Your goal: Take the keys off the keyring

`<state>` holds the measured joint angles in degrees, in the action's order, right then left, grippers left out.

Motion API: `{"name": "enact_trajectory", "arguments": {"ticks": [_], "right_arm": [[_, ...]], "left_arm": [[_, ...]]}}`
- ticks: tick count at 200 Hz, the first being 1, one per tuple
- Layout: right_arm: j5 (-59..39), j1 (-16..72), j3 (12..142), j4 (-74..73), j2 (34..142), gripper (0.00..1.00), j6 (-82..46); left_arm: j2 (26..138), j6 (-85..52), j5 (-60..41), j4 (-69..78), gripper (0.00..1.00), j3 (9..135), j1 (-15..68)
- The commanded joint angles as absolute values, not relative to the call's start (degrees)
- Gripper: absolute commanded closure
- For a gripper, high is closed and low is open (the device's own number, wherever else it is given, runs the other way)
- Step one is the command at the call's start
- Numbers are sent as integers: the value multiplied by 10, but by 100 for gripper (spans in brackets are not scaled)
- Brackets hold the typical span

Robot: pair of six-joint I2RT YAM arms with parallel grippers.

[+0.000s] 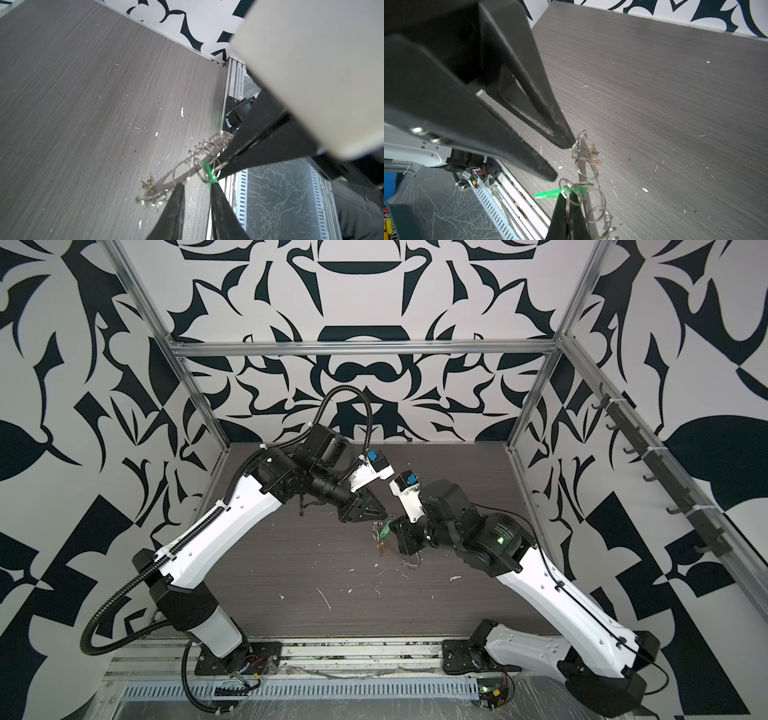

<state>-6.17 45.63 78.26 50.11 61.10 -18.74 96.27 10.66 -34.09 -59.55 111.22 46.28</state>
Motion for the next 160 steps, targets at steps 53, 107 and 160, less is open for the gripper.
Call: {"name": "enact_trajectory", "arguments": {"ticks": [53,107,160], "right_arm": [[-72,459,819,464,608,100,-194],[-82,459,822,464,618,100,-194],[-85,459,824,464,619,100,-193]], "left_arm": [[945,111,-393,-597,74,1092,461],[950,109,-393,-587,76,1101,461],[952,109,-399,-582,83,1088,461]]}}
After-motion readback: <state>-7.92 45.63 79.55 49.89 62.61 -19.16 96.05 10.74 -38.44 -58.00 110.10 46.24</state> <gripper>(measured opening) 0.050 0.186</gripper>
